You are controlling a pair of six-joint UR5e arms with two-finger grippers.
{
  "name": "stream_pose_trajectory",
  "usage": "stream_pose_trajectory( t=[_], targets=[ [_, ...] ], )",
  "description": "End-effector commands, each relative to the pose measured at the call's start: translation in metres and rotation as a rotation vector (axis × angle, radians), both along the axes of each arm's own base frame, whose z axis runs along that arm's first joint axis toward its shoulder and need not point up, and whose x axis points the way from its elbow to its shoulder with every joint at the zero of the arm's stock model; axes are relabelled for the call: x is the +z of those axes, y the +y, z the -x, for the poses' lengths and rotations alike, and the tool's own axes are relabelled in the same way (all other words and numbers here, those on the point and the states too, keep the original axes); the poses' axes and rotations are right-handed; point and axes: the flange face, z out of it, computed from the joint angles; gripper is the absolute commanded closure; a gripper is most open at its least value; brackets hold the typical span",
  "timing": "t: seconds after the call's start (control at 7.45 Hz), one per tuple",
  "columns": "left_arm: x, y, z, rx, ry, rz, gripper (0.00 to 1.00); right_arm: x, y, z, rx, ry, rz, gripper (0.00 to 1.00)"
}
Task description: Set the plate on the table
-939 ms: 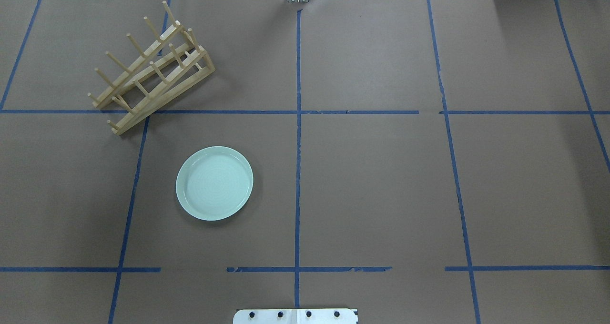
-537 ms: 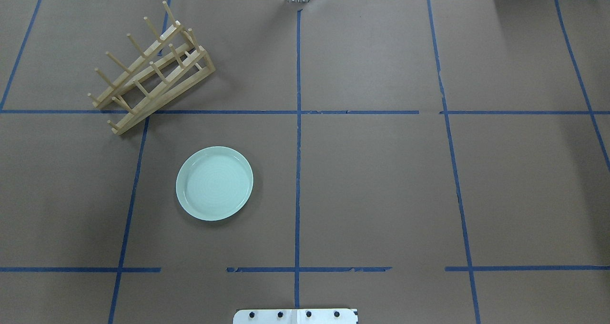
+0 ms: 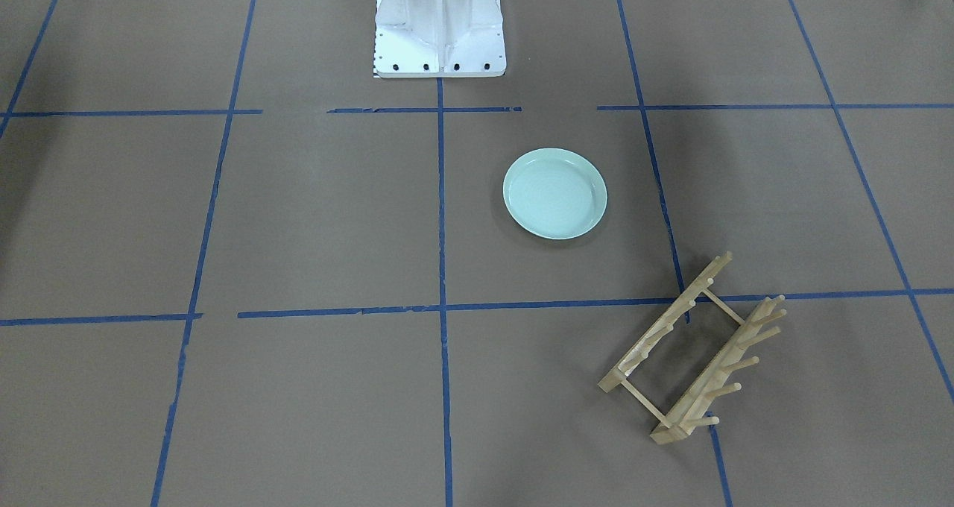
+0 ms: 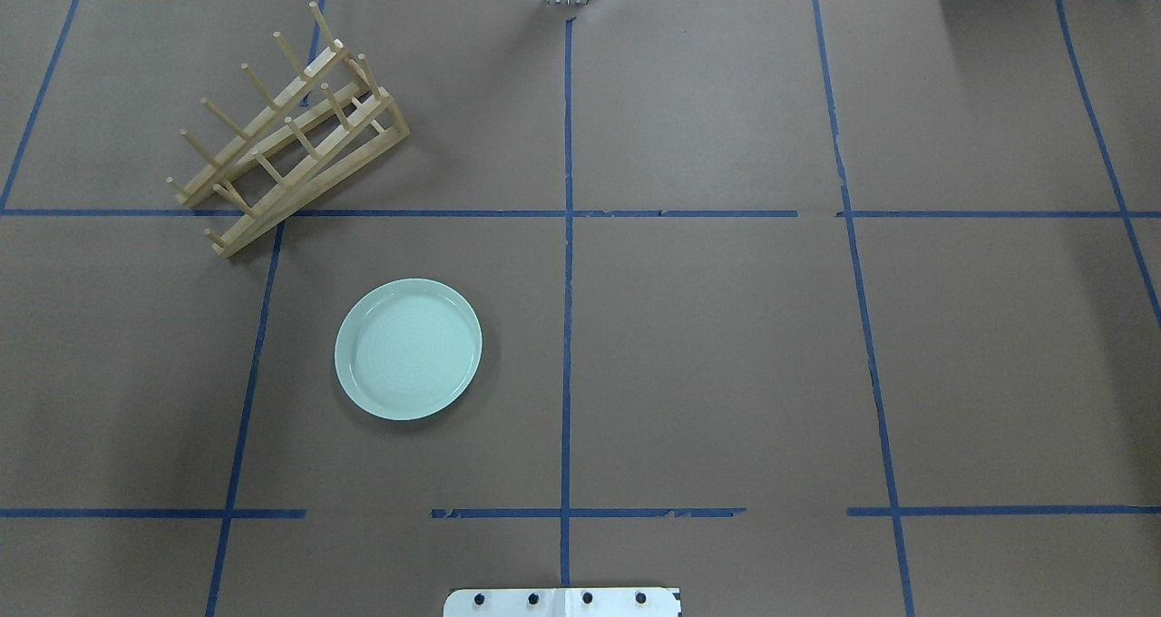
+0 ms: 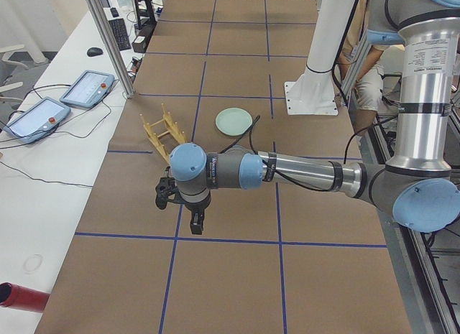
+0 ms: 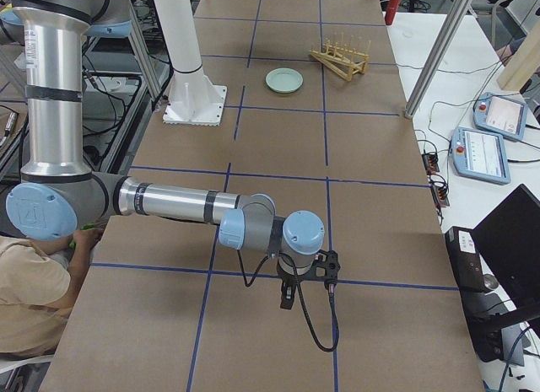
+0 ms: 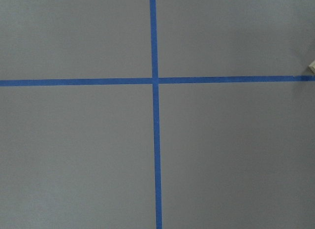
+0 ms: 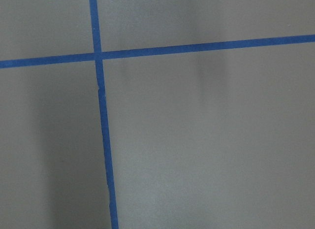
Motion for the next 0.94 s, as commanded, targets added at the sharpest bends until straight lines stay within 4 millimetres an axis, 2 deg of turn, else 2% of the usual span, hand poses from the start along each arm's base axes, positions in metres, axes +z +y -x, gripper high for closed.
stream_pose_trajectory(
  t=[0.0,0.4,0.8],
  targets=[
    [-0.008,-0.006,0.008,-0.015,-0.004,-0.015,0.0,0.0,0.0,0.0,0.0,0.0,0.0,0.0],
    [0.006,-0.009,0.009,-0.01,-0.041,0.006,0.0,-0.001,0.0,0.0,0.0,0.0,-0.001,0.0],
    [0.011,-0.01,0.009,-0.009,-0.043,0.017,0.0,-0.001,0.0,0.0,0.0,0.0,-0.001,0.0]
  ],
)
